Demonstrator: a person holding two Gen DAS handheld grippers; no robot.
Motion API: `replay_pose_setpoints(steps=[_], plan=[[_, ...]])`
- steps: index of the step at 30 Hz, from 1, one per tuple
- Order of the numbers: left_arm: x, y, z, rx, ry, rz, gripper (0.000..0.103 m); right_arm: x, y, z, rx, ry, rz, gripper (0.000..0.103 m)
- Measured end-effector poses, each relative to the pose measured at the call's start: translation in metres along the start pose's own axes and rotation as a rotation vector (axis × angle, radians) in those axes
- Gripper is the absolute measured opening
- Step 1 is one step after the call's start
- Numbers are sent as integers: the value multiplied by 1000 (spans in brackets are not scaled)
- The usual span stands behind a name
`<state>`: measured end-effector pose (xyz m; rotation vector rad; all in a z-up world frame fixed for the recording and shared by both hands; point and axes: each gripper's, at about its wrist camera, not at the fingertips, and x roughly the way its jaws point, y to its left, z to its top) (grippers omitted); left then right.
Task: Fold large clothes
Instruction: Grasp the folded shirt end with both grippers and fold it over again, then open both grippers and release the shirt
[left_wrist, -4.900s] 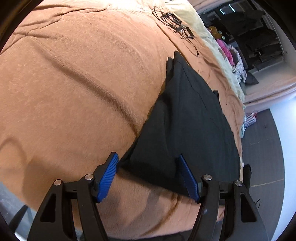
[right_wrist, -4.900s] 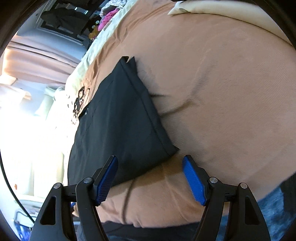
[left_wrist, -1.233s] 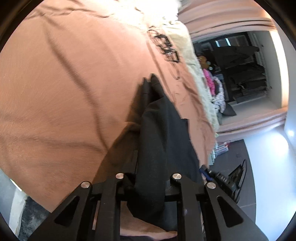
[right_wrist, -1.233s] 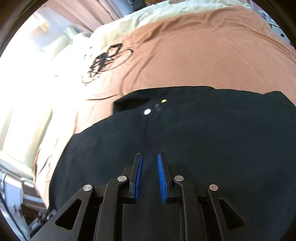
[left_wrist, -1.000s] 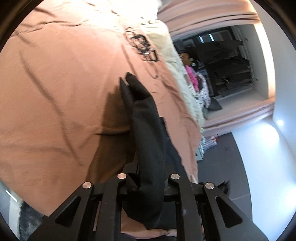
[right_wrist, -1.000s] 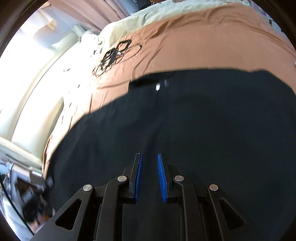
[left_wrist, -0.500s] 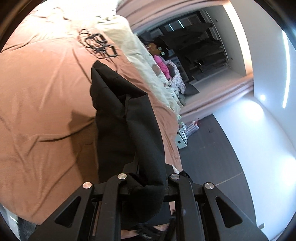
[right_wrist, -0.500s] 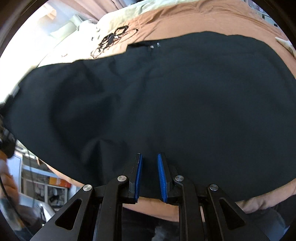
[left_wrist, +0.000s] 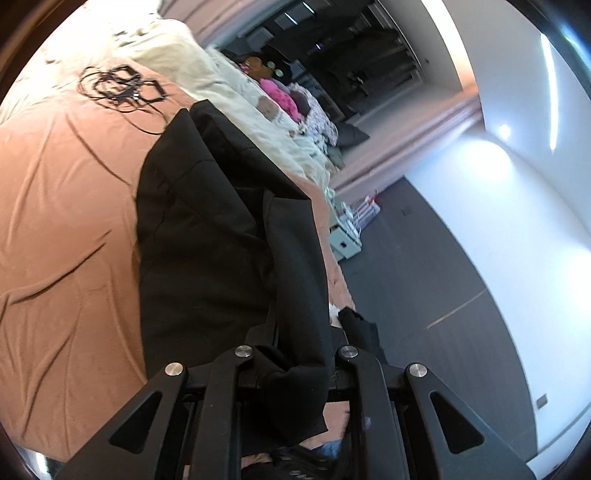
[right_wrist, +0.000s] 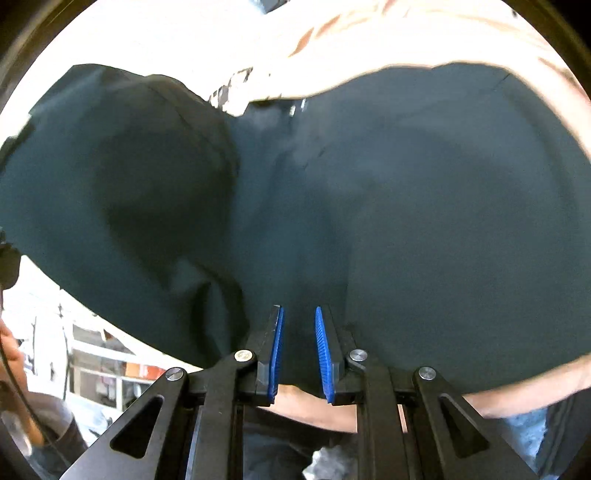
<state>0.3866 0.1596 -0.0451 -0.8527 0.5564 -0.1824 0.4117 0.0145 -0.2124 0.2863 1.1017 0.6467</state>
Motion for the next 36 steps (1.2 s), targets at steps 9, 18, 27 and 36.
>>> replay_pose_setpoints(steps=[9,18,27,36], plan=[[80,-45,-17,91,139,14,16,-86,-75,-13,143,-172,-40,19],[207,-67,-80,184,443,116,19,-124,-146,-46,290,-228,-100,19],[206,-90,-94,297,507,55,71,-138,-170,-56,377,-283,-18,73],[128,-36,-46,291,363,236,72,-103,-144,-24,320,-230,96,78]])
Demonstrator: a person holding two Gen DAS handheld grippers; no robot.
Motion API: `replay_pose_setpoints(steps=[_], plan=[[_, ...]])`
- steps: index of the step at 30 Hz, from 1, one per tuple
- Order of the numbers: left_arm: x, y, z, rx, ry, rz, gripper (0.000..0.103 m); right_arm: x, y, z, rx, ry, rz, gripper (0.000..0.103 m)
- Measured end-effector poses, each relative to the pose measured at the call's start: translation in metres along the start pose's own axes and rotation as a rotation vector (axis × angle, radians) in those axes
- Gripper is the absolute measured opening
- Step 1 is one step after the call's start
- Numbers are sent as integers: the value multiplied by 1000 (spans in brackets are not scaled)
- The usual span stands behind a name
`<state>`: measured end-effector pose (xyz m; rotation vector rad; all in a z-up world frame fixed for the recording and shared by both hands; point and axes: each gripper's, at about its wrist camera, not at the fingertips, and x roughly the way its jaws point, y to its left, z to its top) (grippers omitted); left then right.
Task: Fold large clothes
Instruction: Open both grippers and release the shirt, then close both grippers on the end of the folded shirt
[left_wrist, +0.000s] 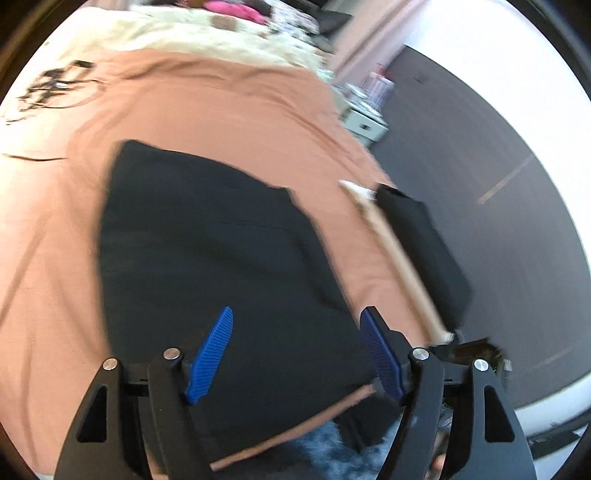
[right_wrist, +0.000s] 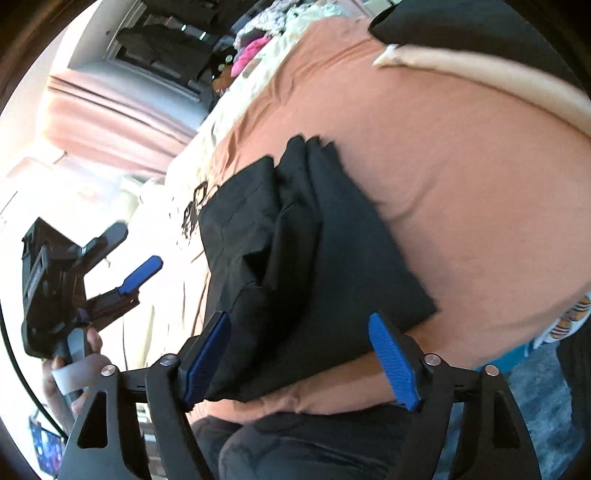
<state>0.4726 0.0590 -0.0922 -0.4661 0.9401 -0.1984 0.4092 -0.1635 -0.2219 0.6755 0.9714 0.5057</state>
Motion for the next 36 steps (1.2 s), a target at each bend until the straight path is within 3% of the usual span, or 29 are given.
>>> replay_pose_setpoints(steps=[3,6,7,8,9,13,19,23,28,30,32,34,36], plan=[[-12,38,-13,-32,4,79,72,19,12,1,-12,16,25,78],[-15,74,-35,-80,49,140,72,37,19,5,-15,7,-13,77],[-13,81,-38,-94,60,152,72,41,19,7,-11,-1,-32,59],[-12,94,-47,-115,78,166,72,44,20,8,-13,-1,-31,22],[-11,99,-51,-123,89,170,72,46,21,9,-18,2,-19,13],[-3,114,-66,-152,120,163,72,35,18,14,-30,-54,-5,9],[12,94,-69,-128,141,106,71,22,-9,14,24,-71,-21,8],[23,79,-72,-116,175,61,54,12,-21,13,32,-86,-45,8],[35,64,-84,-92,213,32,47,6,-37,9,53,-89,-79,8],[35,61,-88,-85,212,50,47,6,-38,9,43,-83,-118,19],[33,64,-92,-97,216,47,47,4,-38,10,18,-83,-201,54],[33,67,-96,-114,226,40,47,4,-37,11,-12,-79,-237,60],[36,65,-98,-121,234,35,47,10,-41,13,-17,-42,-215,60]])
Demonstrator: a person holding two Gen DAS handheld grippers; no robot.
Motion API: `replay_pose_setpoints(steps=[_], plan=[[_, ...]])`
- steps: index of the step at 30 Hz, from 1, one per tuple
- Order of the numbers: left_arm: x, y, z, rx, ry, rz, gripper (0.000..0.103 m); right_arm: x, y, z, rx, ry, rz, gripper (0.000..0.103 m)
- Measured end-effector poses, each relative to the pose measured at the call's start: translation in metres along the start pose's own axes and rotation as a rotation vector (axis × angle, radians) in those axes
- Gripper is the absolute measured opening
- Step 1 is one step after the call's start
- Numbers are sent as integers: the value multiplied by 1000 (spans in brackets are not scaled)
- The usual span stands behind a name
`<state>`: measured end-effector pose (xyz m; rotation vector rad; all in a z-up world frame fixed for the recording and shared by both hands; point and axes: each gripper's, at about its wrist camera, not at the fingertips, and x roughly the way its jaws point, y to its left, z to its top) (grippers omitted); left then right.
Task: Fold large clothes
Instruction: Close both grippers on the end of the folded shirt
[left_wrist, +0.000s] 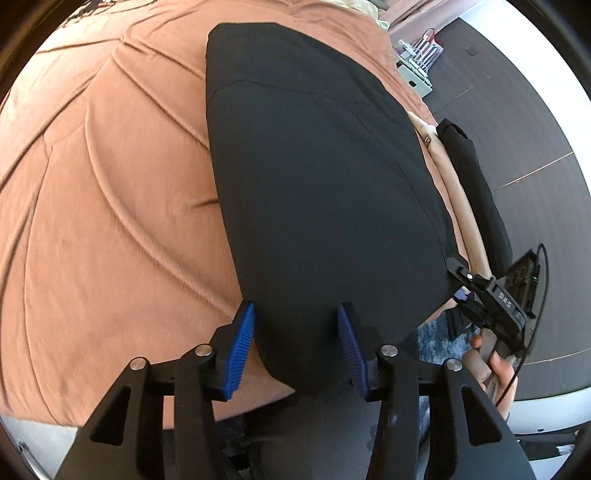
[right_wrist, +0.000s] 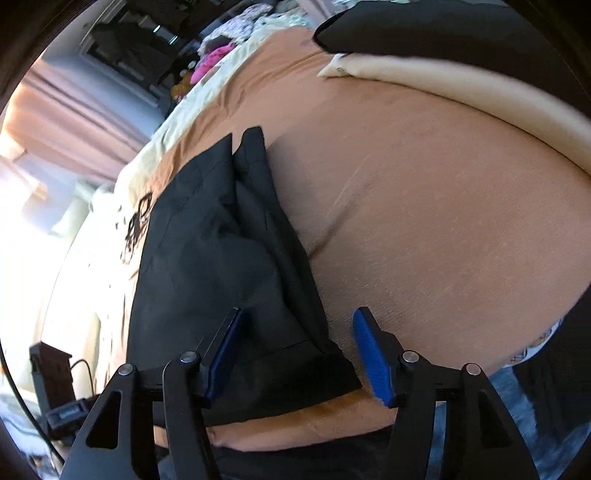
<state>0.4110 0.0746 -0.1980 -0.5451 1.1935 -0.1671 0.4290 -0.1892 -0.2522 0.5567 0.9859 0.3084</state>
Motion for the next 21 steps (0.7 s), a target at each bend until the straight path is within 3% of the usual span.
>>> replay_pose_setpoints(steps=[3,5,8,17,21], plan=[[-2,0,-4,13,-7,1,47,12,-13,1,47,39,64,54],[-2,-1,-6,31,-17,-5,36,14,-15,-1,47,46,92,40],[-8,-2,-5,50,-27,1,27,12,-15,-5,52,60,142,22],[-37,20,-7,65,-59,23,20,7,13,-28,17,110,192,17],[-39,28,-13,91,-2,43,24,9,27,-49,-45,169,181,18]])
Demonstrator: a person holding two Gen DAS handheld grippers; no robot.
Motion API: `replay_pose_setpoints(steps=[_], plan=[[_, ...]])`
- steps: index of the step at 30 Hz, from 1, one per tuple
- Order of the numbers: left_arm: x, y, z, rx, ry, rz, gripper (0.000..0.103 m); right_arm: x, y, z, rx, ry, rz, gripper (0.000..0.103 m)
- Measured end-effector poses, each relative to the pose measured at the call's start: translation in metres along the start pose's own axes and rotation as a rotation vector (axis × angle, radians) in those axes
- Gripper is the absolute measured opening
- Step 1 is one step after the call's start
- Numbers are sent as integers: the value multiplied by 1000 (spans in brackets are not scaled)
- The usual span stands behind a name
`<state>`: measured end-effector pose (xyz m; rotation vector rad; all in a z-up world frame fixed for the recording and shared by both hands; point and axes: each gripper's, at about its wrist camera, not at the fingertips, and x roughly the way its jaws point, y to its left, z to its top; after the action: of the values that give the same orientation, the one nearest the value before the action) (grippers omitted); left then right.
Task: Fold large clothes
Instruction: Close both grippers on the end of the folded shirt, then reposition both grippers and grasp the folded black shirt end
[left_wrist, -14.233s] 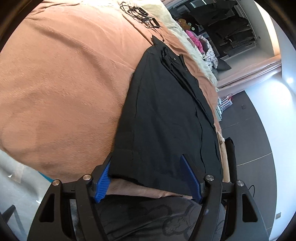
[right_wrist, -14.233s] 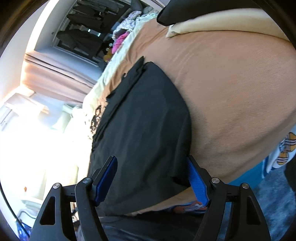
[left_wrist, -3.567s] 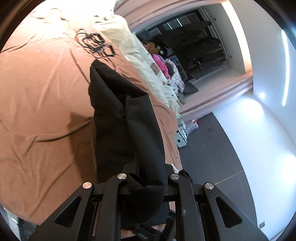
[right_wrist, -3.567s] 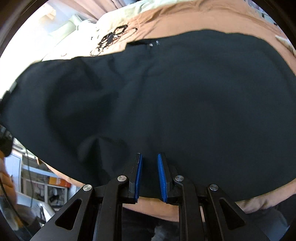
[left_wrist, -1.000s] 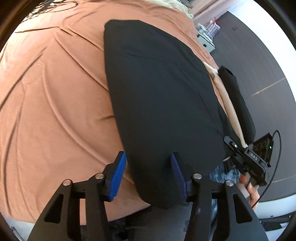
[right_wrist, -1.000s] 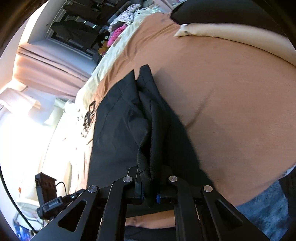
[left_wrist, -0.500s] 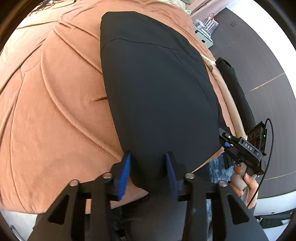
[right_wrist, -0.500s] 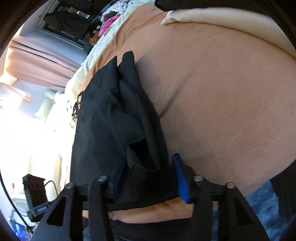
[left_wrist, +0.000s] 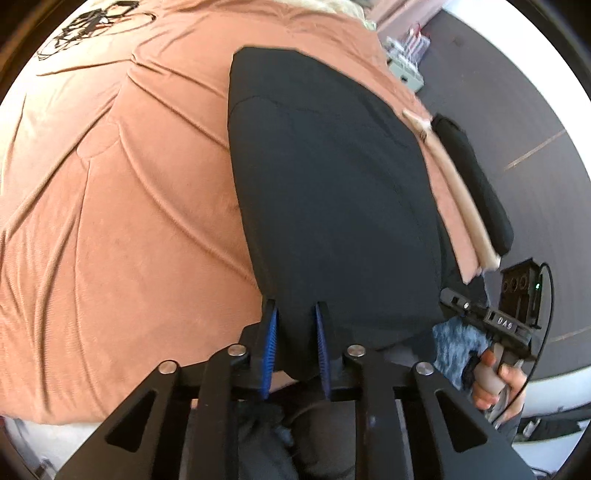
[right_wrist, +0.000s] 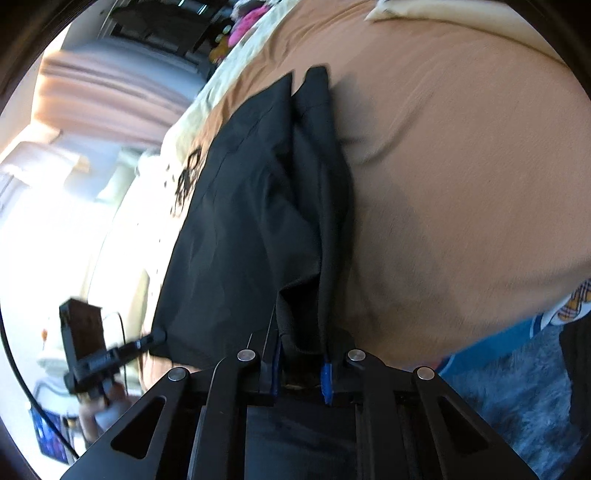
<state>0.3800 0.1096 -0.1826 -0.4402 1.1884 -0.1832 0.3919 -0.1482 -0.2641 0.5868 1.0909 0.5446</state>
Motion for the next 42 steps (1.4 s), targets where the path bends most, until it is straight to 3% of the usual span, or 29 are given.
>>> replay_pose_setpoints(steps=[2,4,6,8,10,15,25,42], plan=[[-5,6,2,-19,13,-4,25,-1,4,-2,-21,12,-47,27],[-12,14,9,-48,-9,-5,25,-6,7,3,-41,7,-85,46],[-19,19,17,-60,-28,9,30,-13,6,12,-44,-4,-74,53],[-21,26,25,-75,-35,6,40,-16,3,22,-37,-18,-64,74],[-19,27,34,-83,-48,4,55,-19,1,35,-33,-42,-66,83],[-2,31,63,-101,-62,8,56,-9,-2,70,-34,-61,-39,83],[32,42,115,-129,-72,-8,56,44,-16,136,-31,-1,6,83],[81,54,171,-178,-70,-51,56,117,-25,190,15,106,151,80]])
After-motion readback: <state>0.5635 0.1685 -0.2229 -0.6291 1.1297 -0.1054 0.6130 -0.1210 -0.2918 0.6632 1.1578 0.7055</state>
